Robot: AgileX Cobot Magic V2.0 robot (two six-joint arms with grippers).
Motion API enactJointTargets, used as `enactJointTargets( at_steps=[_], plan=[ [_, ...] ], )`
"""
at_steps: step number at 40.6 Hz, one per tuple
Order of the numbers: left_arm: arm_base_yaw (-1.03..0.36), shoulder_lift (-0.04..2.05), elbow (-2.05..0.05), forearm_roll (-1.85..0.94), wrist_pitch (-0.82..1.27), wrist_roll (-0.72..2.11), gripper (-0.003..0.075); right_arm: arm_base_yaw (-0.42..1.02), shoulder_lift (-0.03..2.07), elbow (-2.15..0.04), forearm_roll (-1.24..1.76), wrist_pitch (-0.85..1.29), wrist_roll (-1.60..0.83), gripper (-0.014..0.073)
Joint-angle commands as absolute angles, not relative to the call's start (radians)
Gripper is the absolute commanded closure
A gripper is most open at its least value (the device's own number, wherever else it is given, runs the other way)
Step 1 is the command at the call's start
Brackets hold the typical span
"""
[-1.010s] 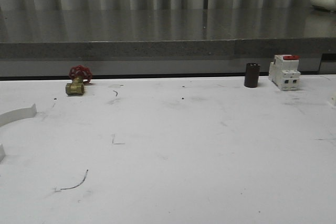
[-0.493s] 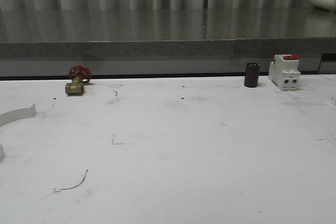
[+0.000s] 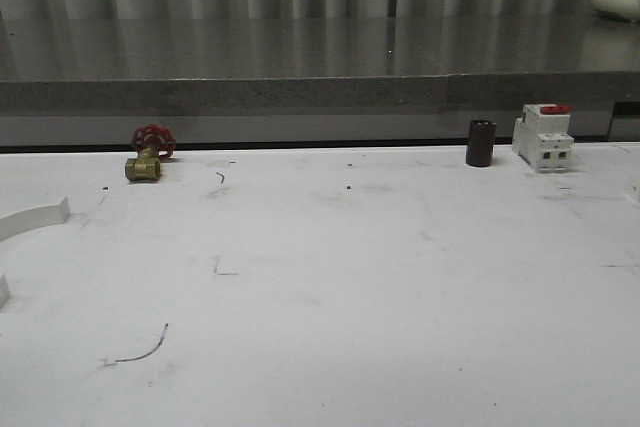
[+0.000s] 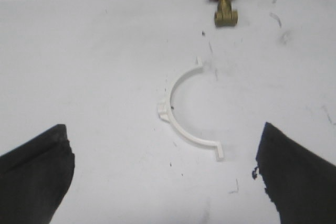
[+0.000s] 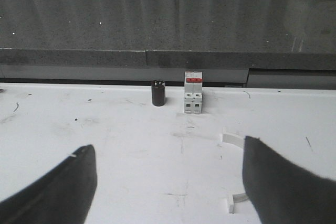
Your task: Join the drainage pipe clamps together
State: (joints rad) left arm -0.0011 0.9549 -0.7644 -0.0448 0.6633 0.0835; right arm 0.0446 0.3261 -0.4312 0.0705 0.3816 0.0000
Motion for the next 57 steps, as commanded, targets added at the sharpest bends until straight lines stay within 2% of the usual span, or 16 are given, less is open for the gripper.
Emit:
enactJointTargets(
  at_steps=[1, 15, 26, 32, 52, 57],
  plan=[
    [-0.002, 1.088, -0.876, -0.059, 0.668, 0.079, 0.0051, 0.036, 0.339, -0.469, 0.069, 0.310, -0.008, 0.0001],
    [-0.002, 1.477, -1.066, -0.079, 0.702, 0.079, 0.0051, 0.036, 0.339, -0.469, 0.069, 0.310, -0.008, 0.0001],
    [-0.002, 1.687, -1.154, -0.104, 0.710, 0.148, 0.0051, 0.036, 0.339, -0.469, 0.069, 0.310, -0.008, 0.0001],
    [0.020, 1.763, -1.179, -0.192, 0.710, 0.216, 0.0051, 0.036, 0.339, -0.469, 0.069, 0.310, -0.008, 0.0001],
    [0.032, 1.885, -1.221, -0.216, 0.741, 0.265, 0.0052, 0.036, 0.339, -0.469, 0.069, 0.311, -0.008, 0.0001],
    [0.032, 1.885, -1.221, -0.216, 0.745, 0.267, 0.0110, 0.036, 0.339, -0.469, 0.069, 0.311, -0.008, 0.0001]
  ],
)
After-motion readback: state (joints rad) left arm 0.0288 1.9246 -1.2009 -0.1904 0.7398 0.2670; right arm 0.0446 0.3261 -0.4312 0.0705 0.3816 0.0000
